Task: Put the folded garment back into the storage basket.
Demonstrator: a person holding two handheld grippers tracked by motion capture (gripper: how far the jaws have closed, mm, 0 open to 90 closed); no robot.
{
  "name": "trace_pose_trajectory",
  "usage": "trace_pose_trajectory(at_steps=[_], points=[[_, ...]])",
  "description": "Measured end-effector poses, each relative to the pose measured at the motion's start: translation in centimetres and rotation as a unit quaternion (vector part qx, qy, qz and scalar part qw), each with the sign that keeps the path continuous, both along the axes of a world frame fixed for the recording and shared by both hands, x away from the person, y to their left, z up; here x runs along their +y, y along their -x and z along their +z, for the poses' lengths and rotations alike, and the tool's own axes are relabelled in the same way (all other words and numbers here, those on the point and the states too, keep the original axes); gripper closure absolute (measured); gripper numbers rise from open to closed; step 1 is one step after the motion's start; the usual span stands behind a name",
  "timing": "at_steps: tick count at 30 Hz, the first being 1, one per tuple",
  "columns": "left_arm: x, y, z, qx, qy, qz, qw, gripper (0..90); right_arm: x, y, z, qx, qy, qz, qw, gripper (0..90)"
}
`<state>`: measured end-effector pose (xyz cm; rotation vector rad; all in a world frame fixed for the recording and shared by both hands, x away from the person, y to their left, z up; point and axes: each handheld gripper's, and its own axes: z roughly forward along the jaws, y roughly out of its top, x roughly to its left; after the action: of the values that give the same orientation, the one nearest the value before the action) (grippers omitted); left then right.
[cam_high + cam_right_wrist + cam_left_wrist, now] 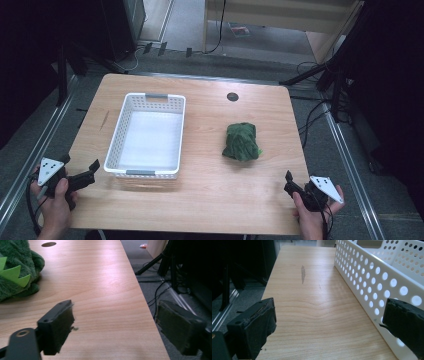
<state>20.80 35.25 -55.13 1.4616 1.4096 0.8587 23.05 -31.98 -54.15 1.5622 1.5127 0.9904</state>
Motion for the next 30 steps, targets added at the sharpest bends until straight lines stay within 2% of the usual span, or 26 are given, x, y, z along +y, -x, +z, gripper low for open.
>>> trace_pose_trajectory(at_steps=[1, 3, 5, 7, 9, 11, 13, 15, 17, 22, 30], points=[[0.0, 0.0, 0.0, 0.001, 0.001, 0.000, 1.0000, 0.0, 0.2, -0.1, 0.1, -0.003, 0.002, 0.002, 1.0000, 19.3], [0.1, 0.0, 0.0, 0.001, 0.002, 0.000, 1.0000, 0.0, 0.6, -0.1, 0.4, -0.005, -0.009, 0.004, 0.9999, 20.5], [0.0, 0.0, 0.0, 0.001, 0.002, -0.001, 1.0000, 0.0, 1.0, -0.3, 1.0, 0.001, -0.016, 0.004, 0.9999, 19.9], [0.0, 0.0, 0.0, 0.001, 0.000, -0.002, 1.0000, 0.0, 1.5, -0.4, 1.6, 0.007, -0.007, 0.008, 0.9999, 14.8], [0.0, 0.0, 0.0, 0.002, -0.001, -0.002, 1.0000, 0.0, 2.2, -0.5, 2.2, 0.011, -0.011, 0.015, 0.9998, 13.1], [0.0, 0.0, 0.0, 0.003, -0.001, -0.001, 1.0000, 0.0, 3.0, -0.7, 2.9, 0.012, -0.007, 0.023, 0.9996, 6.4], [0.0, 0.0, 0.0, 0.004, -0.001, 0.001, 1.0000, 0.0, 3.6, -1.0, 3.6, 0.020, -0.024, 0.041, 0.9987, 0.0], [0.0, 0.0, 0.0, 0.005, -0.002, 0.000, 1.0000, 0.0, 4.1, -1.3, 4.5, 0.022, -0.041, 0.044, 0.9979, 0.0], [0.1, 0.0, 0.0, 0.003, -0.001, 0.000, 1.0000, 0.0, 4.6, -1.6, 5.0, 0.025, -0.044, 0.047, 0.9976, 0.0], [0.1, 0.0, 0.0, 0.003, 0.000, 0.000, 1.0000, 0.0, 6.4, -2.4, 6.1, 0.037, -0.036, 0.055, 0.9971, 0.0], [0.0, 0.0, 0.0, 0.004, -0.002, 0.002, 1.0000, 0.0, 8.7, -3.8, 7.1, 0.038, -0.029, 0.066, 0.9967, 0.0]])
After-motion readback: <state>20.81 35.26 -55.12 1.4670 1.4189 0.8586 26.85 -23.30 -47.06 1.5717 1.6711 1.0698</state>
